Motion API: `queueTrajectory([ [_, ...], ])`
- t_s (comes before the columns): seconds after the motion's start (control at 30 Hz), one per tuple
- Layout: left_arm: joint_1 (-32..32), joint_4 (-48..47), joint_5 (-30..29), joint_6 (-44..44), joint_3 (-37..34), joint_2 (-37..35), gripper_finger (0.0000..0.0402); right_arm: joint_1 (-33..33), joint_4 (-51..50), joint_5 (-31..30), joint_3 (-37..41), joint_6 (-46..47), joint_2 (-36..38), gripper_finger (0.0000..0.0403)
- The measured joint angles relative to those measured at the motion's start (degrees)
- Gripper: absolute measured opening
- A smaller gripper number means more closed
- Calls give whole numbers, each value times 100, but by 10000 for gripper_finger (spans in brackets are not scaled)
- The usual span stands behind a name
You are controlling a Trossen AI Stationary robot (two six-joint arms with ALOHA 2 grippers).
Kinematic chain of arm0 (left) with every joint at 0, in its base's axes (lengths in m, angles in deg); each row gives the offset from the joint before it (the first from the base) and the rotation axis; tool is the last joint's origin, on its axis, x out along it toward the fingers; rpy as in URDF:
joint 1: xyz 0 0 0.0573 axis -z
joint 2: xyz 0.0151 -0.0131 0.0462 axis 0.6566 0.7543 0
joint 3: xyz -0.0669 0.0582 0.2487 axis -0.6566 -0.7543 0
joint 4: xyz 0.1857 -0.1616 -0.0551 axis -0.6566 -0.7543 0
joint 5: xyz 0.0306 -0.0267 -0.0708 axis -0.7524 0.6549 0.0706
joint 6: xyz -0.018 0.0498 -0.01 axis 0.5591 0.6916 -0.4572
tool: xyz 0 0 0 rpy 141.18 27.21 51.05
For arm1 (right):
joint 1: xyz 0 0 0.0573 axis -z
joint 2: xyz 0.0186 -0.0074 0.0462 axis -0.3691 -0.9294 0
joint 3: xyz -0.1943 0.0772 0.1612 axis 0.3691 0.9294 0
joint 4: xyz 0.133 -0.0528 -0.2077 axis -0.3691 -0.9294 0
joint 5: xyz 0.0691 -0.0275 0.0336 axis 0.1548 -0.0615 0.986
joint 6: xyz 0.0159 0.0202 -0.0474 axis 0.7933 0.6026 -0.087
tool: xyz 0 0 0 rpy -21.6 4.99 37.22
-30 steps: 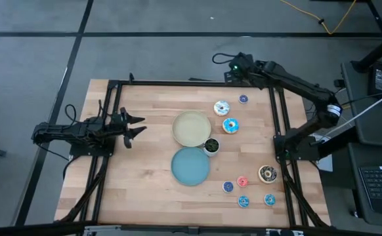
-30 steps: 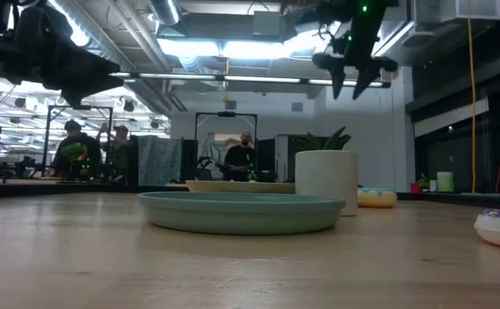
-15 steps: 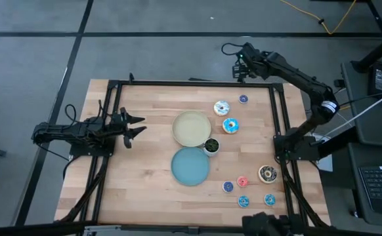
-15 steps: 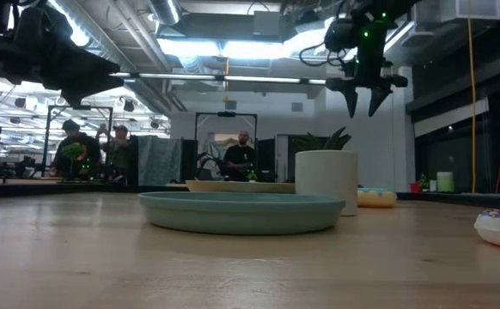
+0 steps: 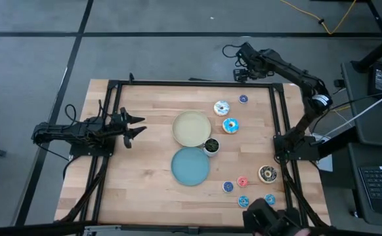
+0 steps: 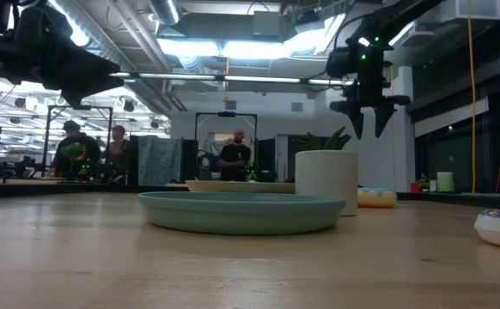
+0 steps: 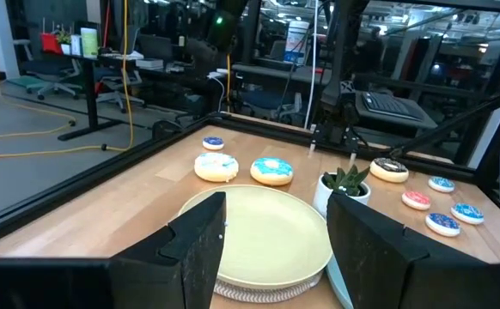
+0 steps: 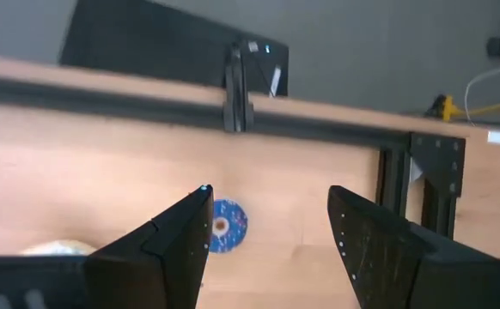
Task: Pick & Place donuts
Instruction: Put the small dark blue donut on the blue plate
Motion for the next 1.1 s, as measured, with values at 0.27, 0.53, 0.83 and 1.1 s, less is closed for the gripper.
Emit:
queueTrajectory([
  [0.27,0,1,0,0,1,0,196,-1,-39,457,421,310,-210,232],
  [0.53,1,-1,0,0,0,0,196,-5,812,1049,1208,475,-208,232],
  [0.83,0,-1,0,0,1,1,196,-244,1562,1162,1650,468,-275,232],
  [1.1,1,-1,0,0,-1,1,196,-330,1564,1151,1657,312,-534,232],
])
